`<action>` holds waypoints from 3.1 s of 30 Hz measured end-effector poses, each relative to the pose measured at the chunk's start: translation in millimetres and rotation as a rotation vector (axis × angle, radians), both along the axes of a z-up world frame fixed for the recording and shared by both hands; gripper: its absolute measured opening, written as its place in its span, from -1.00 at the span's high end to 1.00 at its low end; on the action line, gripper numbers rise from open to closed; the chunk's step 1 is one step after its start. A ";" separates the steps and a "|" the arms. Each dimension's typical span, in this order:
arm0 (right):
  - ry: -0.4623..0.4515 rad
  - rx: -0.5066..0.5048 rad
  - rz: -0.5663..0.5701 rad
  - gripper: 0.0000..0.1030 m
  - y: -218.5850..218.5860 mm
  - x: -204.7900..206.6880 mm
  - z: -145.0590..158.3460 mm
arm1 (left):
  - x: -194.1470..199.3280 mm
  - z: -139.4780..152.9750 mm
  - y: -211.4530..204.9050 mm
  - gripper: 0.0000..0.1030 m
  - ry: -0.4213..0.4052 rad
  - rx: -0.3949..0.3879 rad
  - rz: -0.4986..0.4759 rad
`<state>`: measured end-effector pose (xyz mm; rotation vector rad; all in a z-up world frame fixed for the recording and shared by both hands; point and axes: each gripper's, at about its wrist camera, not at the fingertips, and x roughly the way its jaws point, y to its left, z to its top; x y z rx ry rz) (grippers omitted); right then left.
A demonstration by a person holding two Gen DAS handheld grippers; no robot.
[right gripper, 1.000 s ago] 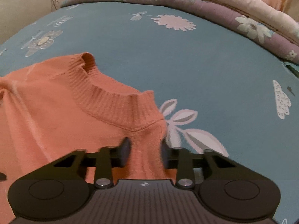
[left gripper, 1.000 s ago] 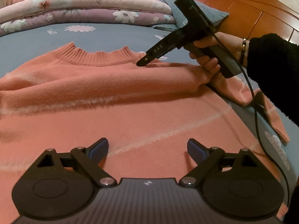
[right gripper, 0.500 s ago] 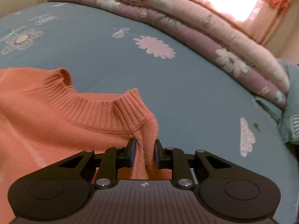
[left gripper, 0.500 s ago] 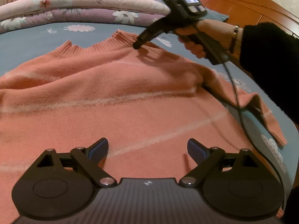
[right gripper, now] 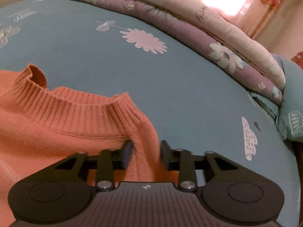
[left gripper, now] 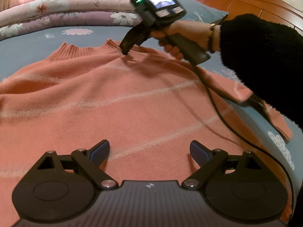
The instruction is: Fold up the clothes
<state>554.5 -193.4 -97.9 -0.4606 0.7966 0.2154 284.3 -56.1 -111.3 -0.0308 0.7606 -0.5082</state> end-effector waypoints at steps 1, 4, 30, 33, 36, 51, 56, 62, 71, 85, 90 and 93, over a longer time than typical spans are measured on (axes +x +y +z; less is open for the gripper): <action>-0.012 0.025 0.001 0.14 -7.6 -4.7 8.6 | 0.6 -0.1 -0.1 -0.78 0.000 0.000 0.000; -0.041 0.091 -0.005 0.10 -35.0 -18.5 33.0 | 1.8 -0.3 1.2 -0.78 0.004 -0.009 0.001; -0.027 0.016 -0.206 0.90 -118.9 -48.5 1.1 | 1.3 -3.2 -3.8 -0.82 -0.026 0.020 -0.011; -0.041 -0.069 -0.250 0.91 -117.4 -39.1 -12.2 | 1.3 -3.7 -3.5 -0.82 -0.028 0.021 -0.013; -0.053 -0.152 -0.297 0.97 -116.5 -29.7 -25.1 | 1.3 -4.1 -2.7 -0.83 -0.031 0.018 -0.016; 0.028 0.067 -0.216 0.02 -172.6 -85.4 21.2 | 0.4 -4.3 -4.6 -0.83 -0.041 0.027 -0.018; 0.126 0.211 -0.229 0.04 -209.4 -84.8 -4.3 | 1.3 -5.2 -5.4 -0.86 -0.046 0.031 -0.023; 0.077 -0.009 -0.186 0.88 -164.8 -100.2 -7.9 | -0.2 -6.4 -8.5 -0.87 -0.060 0.054 -0.031; -0.017 -0.256 -0.278 0.89 -138.2 -68.8 -27.0 | 0.3 -7.5 -7.7 -0.88 -0.064 0.053 -0.036; 0.124 0.249 -0.193 0.70 -118.9 -113.3 40.1 | 0.5 -6.4 -6.7 -0.88 -0.063 0.047 -0.036; 0.208 0.351 -0.104 0.65 -88.8 -116.4 29.2 | -0.2 -6.2 -5.8 -0.88 -0.064 0.043 -0.036; 0.234 0.328 -0.101 0.57 -84.4 -116.9 15.0 | 0.0 -5.9 -5.2 -0.88 -0.062 0.039 -0.036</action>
